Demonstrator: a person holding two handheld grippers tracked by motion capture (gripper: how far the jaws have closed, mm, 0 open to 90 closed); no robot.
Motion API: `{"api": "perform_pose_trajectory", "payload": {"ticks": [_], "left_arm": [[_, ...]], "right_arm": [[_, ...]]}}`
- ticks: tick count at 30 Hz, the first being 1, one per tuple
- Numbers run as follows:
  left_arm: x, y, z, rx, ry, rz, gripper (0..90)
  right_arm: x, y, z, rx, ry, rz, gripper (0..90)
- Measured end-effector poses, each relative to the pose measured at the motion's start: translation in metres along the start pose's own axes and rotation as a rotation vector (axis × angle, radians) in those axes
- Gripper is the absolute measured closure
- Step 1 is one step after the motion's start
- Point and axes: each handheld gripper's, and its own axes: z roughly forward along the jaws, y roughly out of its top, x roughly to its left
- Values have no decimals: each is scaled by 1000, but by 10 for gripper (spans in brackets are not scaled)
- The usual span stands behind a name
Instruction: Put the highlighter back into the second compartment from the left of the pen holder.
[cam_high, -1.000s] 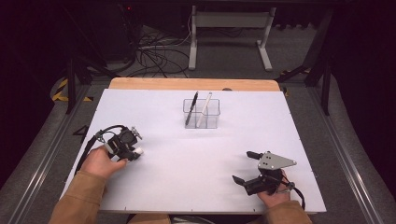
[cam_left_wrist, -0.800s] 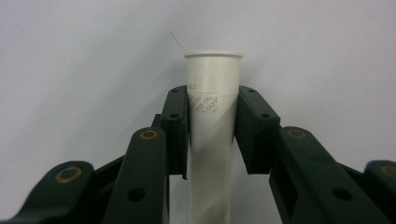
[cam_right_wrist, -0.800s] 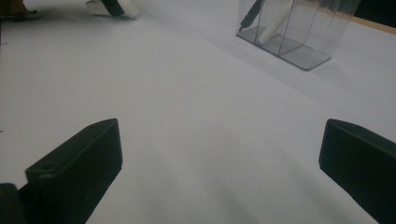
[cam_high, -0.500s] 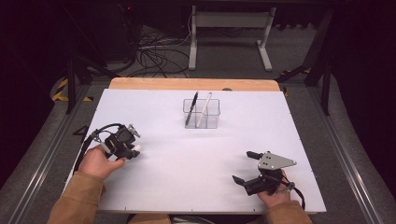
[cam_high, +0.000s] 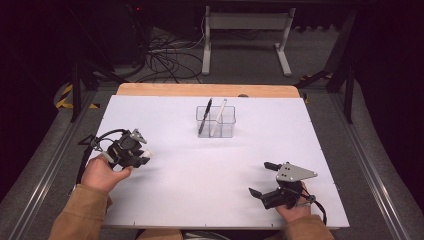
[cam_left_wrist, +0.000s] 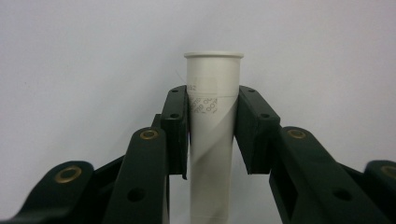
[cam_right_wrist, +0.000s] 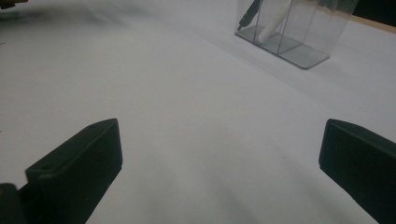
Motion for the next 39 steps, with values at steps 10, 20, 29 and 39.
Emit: {"api": "perform_pose_trajectory", "payload": {"ticks": [10,20,29,39], "left_arm": [[-2,1,-7,-32,-5,9,678],[-3,2,-11,-59,-9,8,678],[-8,5,-18,-121,-15,16,678],[-13,14,-28,-260,-28,12,677]], "right_arm": [[0,0,0,0,-1,1,1],[0,0,0,-1,-1,-1,1],[0,0,0,2,-4,-8,1],[0,0,1,7,-11,-1,1]]}}
